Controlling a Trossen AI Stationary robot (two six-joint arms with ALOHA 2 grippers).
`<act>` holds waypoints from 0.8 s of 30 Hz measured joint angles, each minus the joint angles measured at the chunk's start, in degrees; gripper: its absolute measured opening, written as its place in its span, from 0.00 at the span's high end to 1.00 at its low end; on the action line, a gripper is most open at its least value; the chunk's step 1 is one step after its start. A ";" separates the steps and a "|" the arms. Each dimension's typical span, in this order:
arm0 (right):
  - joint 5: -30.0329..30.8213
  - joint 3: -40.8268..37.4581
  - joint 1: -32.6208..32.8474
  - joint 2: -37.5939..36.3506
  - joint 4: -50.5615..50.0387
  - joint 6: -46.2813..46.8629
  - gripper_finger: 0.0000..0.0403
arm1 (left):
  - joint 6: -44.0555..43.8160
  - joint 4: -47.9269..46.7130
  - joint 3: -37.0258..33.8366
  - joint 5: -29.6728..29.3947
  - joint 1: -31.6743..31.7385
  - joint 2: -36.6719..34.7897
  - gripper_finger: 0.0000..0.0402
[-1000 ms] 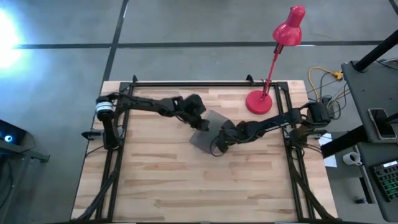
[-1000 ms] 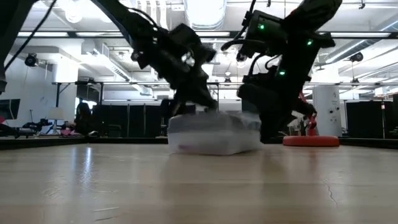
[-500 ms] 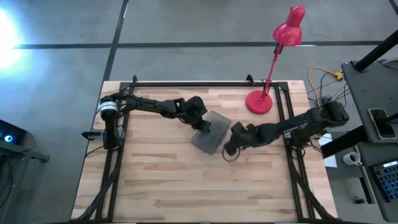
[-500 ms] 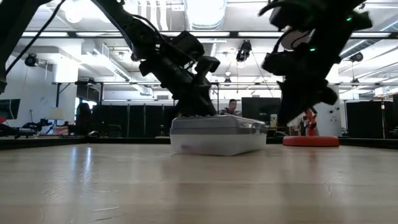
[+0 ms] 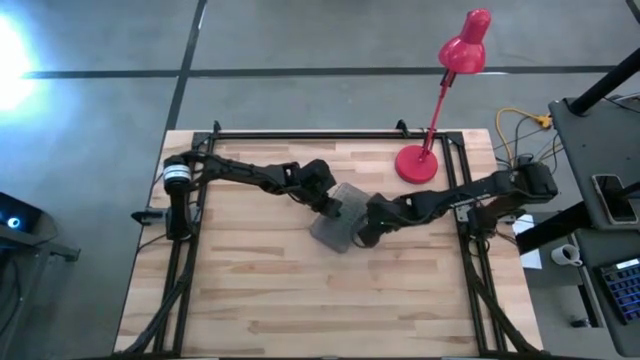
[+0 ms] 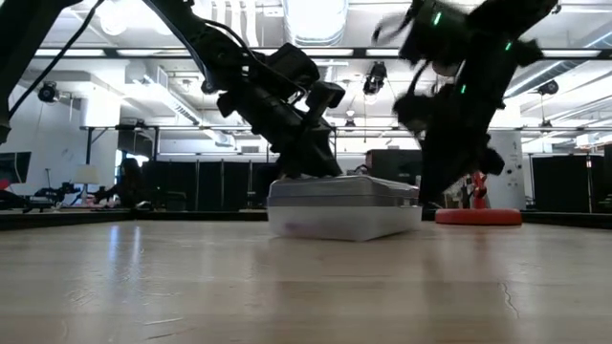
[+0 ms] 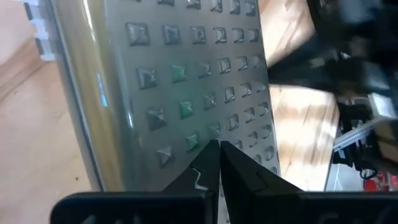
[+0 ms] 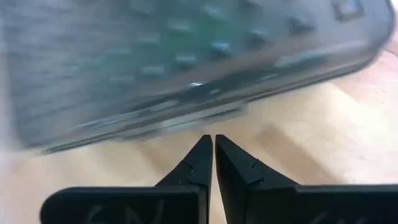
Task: Pick & place school supplies into a supply box
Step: Close the gray supply box, then return to Home Position
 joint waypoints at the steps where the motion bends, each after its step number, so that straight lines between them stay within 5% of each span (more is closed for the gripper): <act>1: 0.02 0.02 0.58 -1.17 0.35 0.24 0.97 | 0.01 -0.40 0.00 -0.24 0.02 -0.11 1.00; 11: 7.70 0.11 7.02 -9.86 -7.82 2.93 0.97 | 5.15 -2.80 -0.52 -3.05 -0.07 -5.31 1.00; 16: 14.16 1.48 12.16 -18.97 -8.52 -2.79 0.97 | 10.59 -1.32 -0.37 -7.41 -2.03 -17.99 1.00; 20: 14.22 3.48 12.63 -27.35 -12.22 -6.20 0.97 | 15.23 -2.98 -0.68 -15.47 -4.19 -28.04 1.00; 24: 12.58 5.48 12.67 -35.95 -11.89 -3.50 0.97 | 21.16 -3.58 -0.63 -17.40 -4.25 -37.49 1.00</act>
